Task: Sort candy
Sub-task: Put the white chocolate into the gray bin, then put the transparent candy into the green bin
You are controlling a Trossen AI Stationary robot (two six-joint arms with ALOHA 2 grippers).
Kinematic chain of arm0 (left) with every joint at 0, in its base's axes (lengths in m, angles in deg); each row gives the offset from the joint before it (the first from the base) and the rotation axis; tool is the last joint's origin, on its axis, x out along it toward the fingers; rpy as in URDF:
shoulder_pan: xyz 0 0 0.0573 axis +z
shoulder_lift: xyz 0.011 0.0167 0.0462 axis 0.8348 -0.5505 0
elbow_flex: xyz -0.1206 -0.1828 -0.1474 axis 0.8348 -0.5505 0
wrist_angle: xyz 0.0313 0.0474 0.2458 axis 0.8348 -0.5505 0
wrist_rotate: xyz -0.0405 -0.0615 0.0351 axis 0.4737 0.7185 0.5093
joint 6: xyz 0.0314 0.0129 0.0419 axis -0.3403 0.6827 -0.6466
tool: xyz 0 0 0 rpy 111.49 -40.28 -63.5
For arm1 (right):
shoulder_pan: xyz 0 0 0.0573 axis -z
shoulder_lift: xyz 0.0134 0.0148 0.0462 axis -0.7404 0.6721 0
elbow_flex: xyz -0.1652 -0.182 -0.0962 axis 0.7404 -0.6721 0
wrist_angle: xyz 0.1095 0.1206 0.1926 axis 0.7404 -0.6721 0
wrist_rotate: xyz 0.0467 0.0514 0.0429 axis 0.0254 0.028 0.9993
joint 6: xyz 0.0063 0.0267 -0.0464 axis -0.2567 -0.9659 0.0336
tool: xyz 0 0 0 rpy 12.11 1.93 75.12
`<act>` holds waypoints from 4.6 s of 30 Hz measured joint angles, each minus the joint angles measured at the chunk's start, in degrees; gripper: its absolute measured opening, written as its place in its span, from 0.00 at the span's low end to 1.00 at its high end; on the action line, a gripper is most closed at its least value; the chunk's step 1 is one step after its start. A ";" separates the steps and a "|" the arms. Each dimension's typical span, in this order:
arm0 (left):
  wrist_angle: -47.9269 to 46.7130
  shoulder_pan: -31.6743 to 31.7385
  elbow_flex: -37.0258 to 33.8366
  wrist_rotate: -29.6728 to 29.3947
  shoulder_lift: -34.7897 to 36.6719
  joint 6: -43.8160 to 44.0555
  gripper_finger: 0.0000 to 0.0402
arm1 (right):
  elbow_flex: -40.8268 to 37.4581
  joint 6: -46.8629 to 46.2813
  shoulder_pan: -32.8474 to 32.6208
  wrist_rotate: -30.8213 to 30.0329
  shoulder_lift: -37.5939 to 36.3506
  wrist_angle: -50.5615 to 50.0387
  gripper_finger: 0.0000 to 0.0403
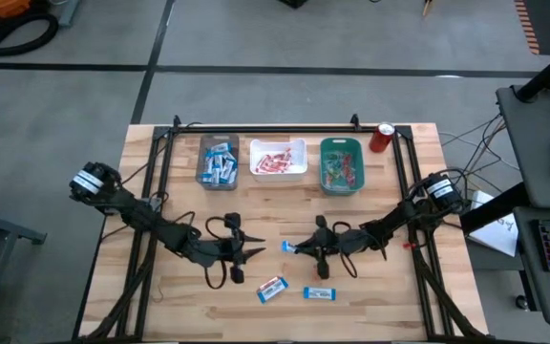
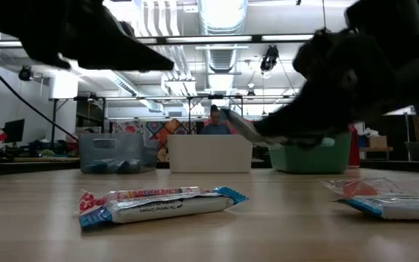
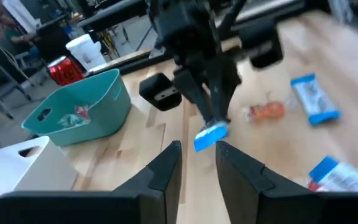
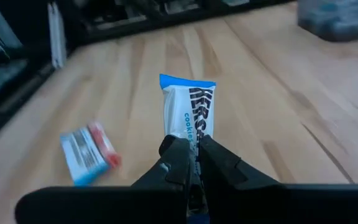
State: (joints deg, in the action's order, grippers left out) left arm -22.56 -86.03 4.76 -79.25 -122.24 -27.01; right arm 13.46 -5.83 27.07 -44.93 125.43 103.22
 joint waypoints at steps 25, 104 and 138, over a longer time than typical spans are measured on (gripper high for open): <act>-2.44 -0.02 7.63 4.76 -10.31 -12.84 0.25 | 13.83 -12.56 4.62 18.12 -0.11 -12.61 0.05; -56.50 0.97 5.88 -13.85 25.66 31.49 0.34 | 42.02 -46.94 -3.38 19.13 -7.65 -108.61 0.39; -56.26 -1.88 6.08 -20.68 17.32 32.83 0.34 | 42.01 -53.36 -5.16 9.84 2.56 -99.78 0.17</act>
State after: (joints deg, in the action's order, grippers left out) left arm -78.82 -87.91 10.84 -99.93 -104.92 5.82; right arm 55.47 -59.19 21.91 -35.09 127.98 3.43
